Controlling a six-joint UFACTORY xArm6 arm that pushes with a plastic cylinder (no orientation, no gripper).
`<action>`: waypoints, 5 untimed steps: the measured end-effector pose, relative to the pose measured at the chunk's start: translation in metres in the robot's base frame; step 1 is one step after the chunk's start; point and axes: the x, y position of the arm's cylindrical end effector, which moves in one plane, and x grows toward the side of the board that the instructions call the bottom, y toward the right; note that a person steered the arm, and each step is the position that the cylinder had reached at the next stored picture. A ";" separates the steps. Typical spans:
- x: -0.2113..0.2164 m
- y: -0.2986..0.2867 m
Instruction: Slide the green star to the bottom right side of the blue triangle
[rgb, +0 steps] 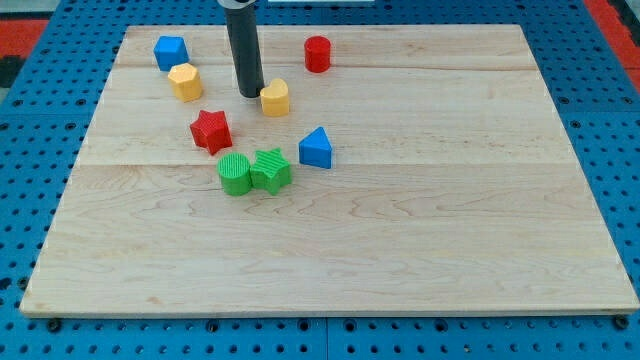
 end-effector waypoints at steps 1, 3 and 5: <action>-0.002 -0.001; -0.006 -0.003; 0.012 -0.002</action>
